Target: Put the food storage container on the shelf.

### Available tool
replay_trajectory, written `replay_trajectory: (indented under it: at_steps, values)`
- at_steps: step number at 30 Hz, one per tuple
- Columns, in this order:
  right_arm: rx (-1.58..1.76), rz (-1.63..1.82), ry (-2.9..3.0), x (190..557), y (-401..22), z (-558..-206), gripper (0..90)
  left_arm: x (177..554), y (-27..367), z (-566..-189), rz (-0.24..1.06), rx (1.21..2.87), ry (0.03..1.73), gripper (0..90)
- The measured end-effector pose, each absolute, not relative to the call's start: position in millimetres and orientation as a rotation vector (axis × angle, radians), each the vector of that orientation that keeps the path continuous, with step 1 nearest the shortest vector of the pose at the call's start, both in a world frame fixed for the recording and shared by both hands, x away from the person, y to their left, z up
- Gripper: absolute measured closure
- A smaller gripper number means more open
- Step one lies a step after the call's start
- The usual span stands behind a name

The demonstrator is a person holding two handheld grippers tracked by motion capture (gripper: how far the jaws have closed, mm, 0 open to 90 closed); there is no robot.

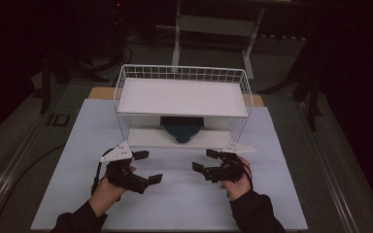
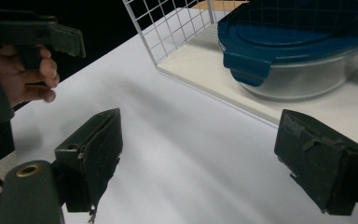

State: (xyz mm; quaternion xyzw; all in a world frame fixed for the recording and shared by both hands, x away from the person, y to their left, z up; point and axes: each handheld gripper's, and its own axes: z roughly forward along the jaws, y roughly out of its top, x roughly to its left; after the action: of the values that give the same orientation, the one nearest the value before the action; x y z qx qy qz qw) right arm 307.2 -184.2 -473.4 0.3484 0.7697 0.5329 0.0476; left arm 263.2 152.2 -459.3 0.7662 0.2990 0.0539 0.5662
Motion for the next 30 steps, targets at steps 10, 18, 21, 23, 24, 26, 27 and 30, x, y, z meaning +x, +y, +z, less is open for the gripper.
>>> replay_trajectory:
  at_steps: [10,18,21,23,24,26,27,30]
  values:
    - [1.046,1.610,2.311,278,-216,-473,15.0,249,163,-469,0.125,1.792,0.711,0.0]
    - [1.062,1.599,2.307,267,-232,-481,15.1,245,163,-474,0.131,1.787,0.697,0.0]
    - [1.045,1.590,2.299,265,-235,-486,15.9,245,163,-478,0.144,1.791,0.691,0.0]
    - [1.026,1.572,2.303,265,-236,-488,15.9,245,163,-481,0.141,1.804,0.693,0.0]
    - [1.021,1.563,2.303,265,-236,-489,15.9,246,163,-483,0.135,1.809,0.692,0.0]
    - [1.019,1.567,2.305,265,-236,-490,15.9,246,163,-485,0.135,1.811,0.697,0.0]
    - [1.019,1.570,2.311,266,-236,-491,15.9,247,162,-486,0.132,1.813,0.698,0.0]
    - [1.018,1.564,2.317,267,-236,-493,15.9,247,161,-488,0.129,1.814,0.691,0.0]
